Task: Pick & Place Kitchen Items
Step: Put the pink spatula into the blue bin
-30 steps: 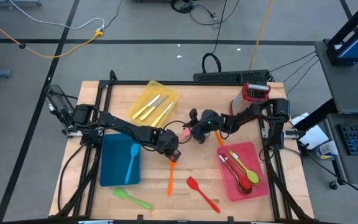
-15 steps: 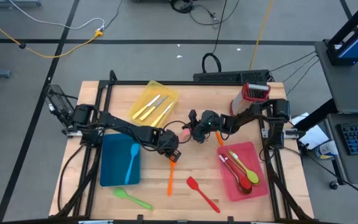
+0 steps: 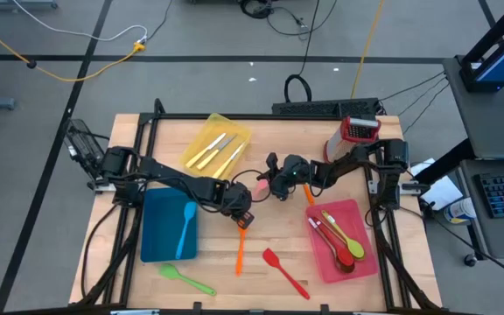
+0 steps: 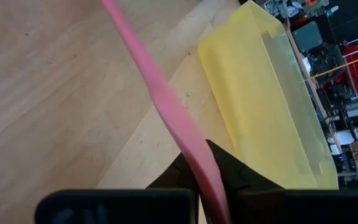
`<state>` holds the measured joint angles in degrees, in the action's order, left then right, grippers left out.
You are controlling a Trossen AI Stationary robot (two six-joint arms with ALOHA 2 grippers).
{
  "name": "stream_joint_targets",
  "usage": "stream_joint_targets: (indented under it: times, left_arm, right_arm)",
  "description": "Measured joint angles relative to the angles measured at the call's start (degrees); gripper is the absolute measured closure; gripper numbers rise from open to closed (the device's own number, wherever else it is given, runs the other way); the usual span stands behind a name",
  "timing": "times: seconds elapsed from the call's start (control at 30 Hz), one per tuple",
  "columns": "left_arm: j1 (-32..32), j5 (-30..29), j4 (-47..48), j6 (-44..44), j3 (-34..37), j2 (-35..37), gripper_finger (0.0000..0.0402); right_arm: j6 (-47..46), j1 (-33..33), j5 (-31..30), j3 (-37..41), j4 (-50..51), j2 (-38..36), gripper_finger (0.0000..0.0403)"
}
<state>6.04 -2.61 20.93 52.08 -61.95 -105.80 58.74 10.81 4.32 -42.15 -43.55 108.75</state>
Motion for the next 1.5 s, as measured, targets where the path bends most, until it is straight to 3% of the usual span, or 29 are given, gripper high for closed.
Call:
stream_joint_targets:
  times: [0.47,0.87,1.0,1.13,1.5]
  left_arm:
    - [0.13,-2.4,-0.03,-5.62,0.0,0.0,0.032]
    - [-0.7,-10.19,-0.59,-10.5,-0.06,0.0,0.0227]
    - [-1.27,-10.91,-1.27,-11.48,-0.06,0.0,0.0217]
    - [-1.33,-10.91,-1.62,-11.47,-0.06,0.0,0.0245]
    - [-1.08,-10.23,-1.76,-10.86,-0.02,0.0,0.0378]
  right_arm:
    - [-2.4,-1.07,-0.91,0.07,-0.77,0.0,0.0402]
    - [-2.71,-2.28,0.43,0.11,-1.31,0.11,0.0402]
    - [-2.67,-2.34,0.35,0.11,-1.46,0.09,0.0402]
    - [-3.79,-2.31,0.23,0.11,-1.46,0.11,0.04]
    - [-4.96,-2.25,0.15,0.09,-1.24,0.09,0.0391]
